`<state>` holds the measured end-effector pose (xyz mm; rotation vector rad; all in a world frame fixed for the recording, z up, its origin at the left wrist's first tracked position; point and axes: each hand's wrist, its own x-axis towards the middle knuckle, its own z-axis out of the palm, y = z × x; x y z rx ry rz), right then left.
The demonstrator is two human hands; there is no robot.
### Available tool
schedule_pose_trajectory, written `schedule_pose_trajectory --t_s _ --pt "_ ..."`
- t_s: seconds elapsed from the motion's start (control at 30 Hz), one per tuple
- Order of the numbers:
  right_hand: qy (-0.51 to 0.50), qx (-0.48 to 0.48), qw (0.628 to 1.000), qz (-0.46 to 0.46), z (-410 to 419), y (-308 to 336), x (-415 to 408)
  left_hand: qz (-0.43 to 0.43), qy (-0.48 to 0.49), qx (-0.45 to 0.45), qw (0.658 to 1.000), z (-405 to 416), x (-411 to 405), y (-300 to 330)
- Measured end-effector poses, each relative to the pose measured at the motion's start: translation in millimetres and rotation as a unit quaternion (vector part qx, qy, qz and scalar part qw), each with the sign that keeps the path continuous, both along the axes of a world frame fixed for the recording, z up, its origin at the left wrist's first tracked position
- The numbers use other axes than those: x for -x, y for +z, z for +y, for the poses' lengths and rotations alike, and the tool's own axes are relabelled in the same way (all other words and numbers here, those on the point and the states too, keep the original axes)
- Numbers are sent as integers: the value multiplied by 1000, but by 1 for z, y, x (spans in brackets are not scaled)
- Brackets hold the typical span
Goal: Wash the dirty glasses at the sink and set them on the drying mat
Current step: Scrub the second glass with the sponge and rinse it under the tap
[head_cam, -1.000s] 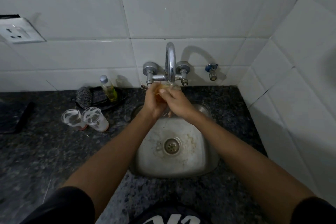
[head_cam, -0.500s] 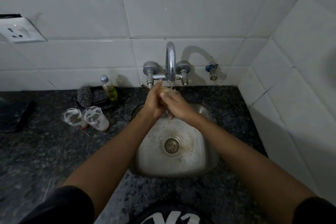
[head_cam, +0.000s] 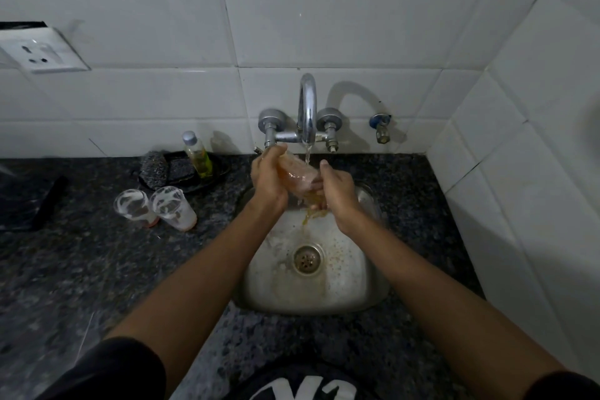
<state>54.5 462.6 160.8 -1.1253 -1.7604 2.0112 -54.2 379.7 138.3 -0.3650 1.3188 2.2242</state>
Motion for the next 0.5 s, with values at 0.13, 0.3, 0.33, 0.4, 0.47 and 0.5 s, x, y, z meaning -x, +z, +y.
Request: schedule_pose_trajectory --t_s 0.13,0.3,0.33,0.4,0.47,0.5 --pt "47 -174 984 -16 10 -17 -11 57 21 22 998 -1 2 5" --pt "100 -422 900 44 12 -33 -17 138 -6 71 988 0 5 13" --pt "111 -450 884 63 10 -33 -18 152 -8 78 985 0 6 14" --pt "128 -482 862 89 7 -35 -18 174 -10 97 980 1 7 15" --pt "123 -506 847 106 5 -35 -16 193 -10 105 975 3 8 15" --pt "121 -524 834 122 3 -33 -15 201 -12 110 973 4 8 15"
